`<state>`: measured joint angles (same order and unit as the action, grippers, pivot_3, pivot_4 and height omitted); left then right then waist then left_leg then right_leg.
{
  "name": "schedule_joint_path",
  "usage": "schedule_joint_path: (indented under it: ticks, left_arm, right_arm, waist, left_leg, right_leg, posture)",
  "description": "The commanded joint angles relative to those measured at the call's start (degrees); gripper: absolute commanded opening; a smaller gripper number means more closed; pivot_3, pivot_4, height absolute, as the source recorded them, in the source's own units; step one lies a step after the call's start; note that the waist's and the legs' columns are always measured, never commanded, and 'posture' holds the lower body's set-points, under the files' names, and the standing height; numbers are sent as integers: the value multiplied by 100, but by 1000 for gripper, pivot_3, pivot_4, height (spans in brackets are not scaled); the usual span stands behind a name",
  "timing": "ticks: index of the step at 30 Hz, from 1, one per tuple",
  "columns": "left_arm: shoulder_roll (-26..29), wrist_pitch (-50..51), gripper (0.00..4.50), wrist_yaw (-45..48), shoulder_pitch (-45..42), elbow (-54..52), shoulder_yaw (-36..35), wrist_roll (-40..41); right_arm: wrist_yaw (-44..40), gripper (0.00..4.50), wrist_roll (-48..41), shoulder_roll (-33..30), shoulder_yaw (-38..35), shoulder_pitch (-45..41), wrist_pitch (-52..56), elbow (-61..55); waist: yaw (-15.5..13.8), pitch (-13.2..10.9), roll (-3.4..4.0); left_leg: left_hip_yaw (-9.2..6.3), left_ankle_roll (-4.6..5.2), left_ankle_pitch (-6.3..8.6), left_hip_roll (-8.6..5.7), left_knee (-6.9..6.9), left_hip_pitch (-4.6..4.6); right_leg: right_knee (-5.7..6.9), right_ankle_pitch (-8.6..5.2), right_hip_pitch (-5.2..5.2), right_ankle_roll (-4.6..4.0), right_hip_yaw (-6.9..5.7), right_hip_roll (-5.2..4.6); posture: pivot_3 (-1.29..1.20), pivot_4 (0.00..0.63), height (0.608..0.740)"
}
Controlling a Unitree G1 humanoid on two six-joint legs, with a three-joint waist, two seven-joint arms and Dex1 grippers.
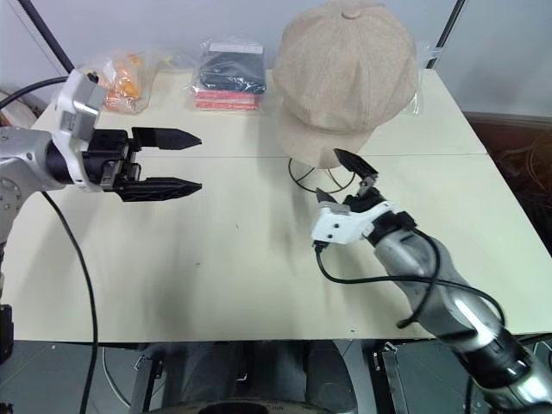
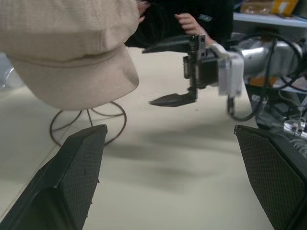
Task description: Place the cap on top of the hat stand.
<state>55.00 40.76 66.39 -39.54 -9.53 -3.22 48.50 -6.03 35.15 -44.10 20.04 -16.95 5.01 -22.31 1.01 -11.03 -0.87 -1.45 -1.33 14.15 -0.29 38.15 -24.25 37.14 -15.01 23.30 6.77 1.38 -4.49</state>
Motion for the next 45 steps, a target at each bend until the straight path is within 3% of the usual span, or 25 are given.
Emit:
schedule_joint_path:
  ticks: [1,7,13,16,22,26,31,37,45]
  left_arm:
    - [-39,-7,4455,-49,-261,72,-222,-95]
    - [-115,-27,4455,-60,-377,125,-239,-244]
    - [-167,-11,4455,-91,-455,166,-266,-313]
    - [-188,-82,4500,-72,-391,109,-239,-399]
    - [-284,-98,4500,-98,-392,103,-252,-490]
    - [-319,-113,4500,-100,-357,103,-284,-520]
    - [-408,-122,4500,-153,-331,101,-296,-543]
    - [-493,-204,4500,-164,-346,148,-305,-597]
    - [-525,-243,4500,-197,-337,97,-358,-629]
  right_arm:
    - [557,4500,823,354,143,-362,-407,607]
    - [1238,4500,1482,1106,175,-899,-457,1748]
    - [1493,4500,1632,1475,64,-1235,-486,2320]
    - [1511,3264,1622,1500,-44,-1258,-528,2188]
    - [1235,51,1491,1213,-450,-1096,-697,1366]
    - [723,51,1090,930,-814,-1009,-1032,634]
    - [-219,51,-316,480,-1543,-1413,-1496,513]
    - [-961,51,-1541,-307,-1646,-2001,-3407,2035]
    - [-1595,51,-1869,-493,-1373,-2594,-5042,4438]
  waist:
    - [-13,0,-1]
    - [4,0,-1]
    - [8,0,0]
    - [14,0,0]
    - [2,0,0]
    - [0,-1,0]
    - [14,-1,1]
    - [16,-2,2]
    - [22,-4,3]
  left_leg:
    - [-1,-1,0,0,0,-1]
    - [-2,-3,-2,-1,-2,-2]
    - [-3,-4,-2,-1,-3,-3]
    - [-4,-4,-2,0,-4,-2]
    - [-4,-4,-2,0,-5,-3]
    - [-4,-4,-2,0,-5,-3]
    - [-5,-3,-2,1,-6,-2]
    - [-2,-3,-2,2,-10,0]
    - [2,-3,-2,3,-13,2]
  right_leg:
    - [0,0,1,0,0,0]
    - [4,1,4,2,0,0]
    - [5,1,4,1,1,1]
    - [7,1,7,1,0,2]
    - [7,1,7,1,1,2]
    - [6,1,6,1,0,2]
    - [6,1,6,1,0,2]
    - [2,1,4,1,0,1]
    - [-1,1,4,0,3,0]
  posture:
    - [0,150,740]
    - [0,150,740]
    - [0,150,740]
    - [0,150,740]
    - [0,150,740]
    - [0,150,740]
    - [0,150,740]
    - [0,150,740]
    - [0,150,740]
